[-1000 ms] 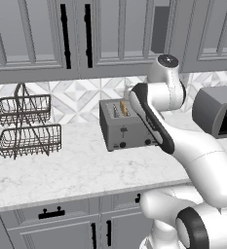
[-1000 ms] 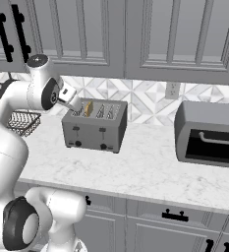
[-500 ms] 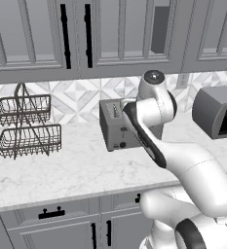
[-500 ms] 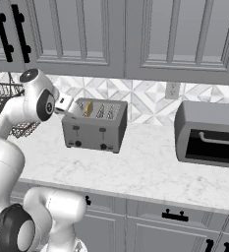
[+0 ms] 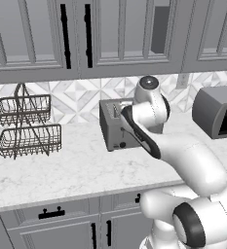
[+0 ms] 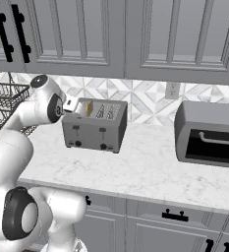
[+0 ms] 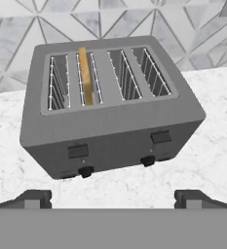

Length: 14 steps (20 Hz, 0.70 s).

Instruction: Start the toaster. Once the lever pops up, take the bread to the plate on the dining counter.

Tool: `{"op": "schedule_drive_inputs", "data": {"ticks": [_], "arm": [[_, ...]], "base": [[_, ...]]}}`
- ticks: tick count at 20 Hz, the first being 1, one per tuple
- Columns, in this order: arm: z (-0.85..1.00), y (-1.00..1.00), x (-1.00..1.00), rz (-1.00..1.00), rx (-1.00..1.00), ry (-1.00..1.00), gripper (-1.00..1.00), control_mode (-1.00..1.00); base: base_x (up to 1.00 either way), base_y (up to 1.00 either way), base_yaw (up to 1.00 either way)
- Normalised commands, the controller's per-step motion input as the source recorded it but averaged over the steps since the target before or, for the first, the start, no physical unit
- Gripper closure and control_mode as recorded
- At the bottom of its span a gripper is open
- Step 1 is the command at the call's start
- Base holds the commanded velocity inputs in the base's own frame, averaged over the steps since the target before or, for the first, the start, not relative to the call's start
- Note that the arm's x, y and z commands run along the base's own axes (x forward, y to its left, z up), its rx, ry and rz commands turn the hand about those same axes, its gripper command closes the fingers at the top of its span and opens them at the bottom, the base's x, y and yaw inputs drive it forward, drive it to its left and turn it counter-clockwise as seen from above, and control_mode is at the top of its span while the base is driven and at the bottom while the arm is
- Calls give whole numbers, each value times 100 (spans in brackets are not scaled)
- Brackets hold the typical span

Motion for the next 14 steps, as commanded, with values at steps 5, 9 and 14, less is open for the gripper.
{"op": "schedule_drive_inputs", "data": {"ticks": [5, 9, 14], "arm": [[-15, 0, 61, 4, -3, 0, -100, -100], [-31, 0, 42, 3, -2, -1, -100, -100], [-28, 0, 37, 1, -2, -2, -100, -100]], "base": [[0, 0, 0], [0, 0, 0], [0, 0, 0]]}}
